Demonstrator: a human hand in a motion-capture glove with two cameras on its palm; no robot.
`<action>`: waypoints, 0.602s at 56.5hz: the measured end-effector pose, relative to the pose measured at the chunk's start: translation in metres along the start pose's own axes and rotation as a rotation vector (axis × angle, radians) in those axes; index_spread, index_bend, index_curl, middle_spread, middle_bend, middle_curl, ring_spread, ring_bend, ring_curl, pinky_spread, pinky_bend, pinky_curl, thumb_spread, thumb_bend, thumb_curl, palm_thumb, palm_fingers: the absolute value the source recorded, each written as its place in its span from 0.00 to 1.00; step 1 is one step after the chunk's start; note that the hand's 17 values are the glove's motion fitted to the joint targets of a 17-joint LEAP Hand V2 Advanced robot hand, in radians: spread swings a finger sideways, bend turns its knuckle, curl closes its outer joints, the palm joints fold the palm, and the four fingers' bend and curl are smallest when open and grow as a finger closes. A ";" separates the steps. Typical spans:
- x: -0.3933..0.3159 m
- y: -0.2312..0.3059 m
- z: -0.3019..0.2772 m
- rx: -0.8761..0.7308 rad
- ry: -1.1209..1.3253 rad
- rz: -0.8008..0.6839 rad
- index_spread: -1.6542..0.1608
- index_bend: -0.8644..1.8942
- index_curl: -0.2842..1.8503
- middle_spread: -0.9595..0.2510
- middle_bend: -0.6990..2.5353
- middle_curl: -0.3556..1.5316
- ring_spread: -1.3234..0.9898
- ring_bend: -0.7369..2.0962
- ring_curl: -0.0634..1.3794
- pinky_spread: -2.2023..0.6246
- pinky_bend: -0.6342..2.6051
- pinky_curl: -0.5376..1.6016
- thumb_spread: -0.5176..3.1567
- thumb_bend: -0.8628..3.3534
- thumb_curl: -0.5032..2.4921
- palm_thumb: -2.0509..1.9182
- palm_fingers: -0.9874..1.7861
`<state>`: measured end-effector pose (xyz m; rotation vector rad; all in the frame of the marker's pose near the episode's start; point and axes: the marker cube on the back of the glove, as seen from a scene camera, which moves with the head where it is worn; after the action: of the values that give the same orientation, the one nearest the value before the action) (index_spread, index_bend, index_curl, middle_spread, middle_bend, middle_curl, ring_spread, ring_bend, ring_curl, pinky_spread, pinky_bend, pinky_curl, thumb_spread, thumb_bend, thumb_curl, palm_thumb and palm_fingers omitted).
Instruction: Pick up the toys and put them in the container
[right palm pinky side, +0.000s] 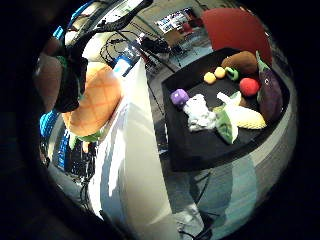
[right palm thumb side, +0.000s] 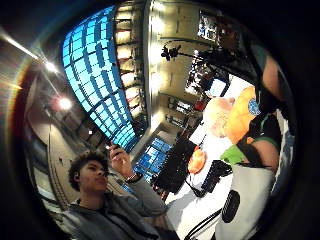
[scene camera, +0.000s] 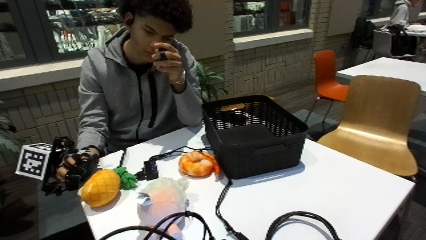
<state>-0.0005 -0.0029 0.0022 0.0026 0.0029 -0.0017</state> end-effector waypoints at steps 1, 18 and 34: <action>0.000 -0.002 0.001 0.002 0.002 -0.002 0.89 0.45 0.18 0.74 0.31 0.21 0.50 0.44 0.13 0.72 0.33 0.31 0.22 0.35 0.22 0.70 0.73; 0.000 -0.002 0.007 -0.040 0.050 -0.006 0.88 0.49 0.22 0.69 0.35 0.23 0.43 0.50 0.21 0.68 0.35 0.38 0.33 0.41 0.27 0.69 0.69; -0.009 -0.007 0.025 -0.229 0.277 -0.114 0.84 0.36 0.21 0.69 0.39 0.27 0.43 0.54 0.26 0.67 0.42 0.45 0.46 0.39 0.28 0.59 0.53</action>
<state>-0.0093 -0.0104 0.0275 -0.2262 0.2797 -0.1151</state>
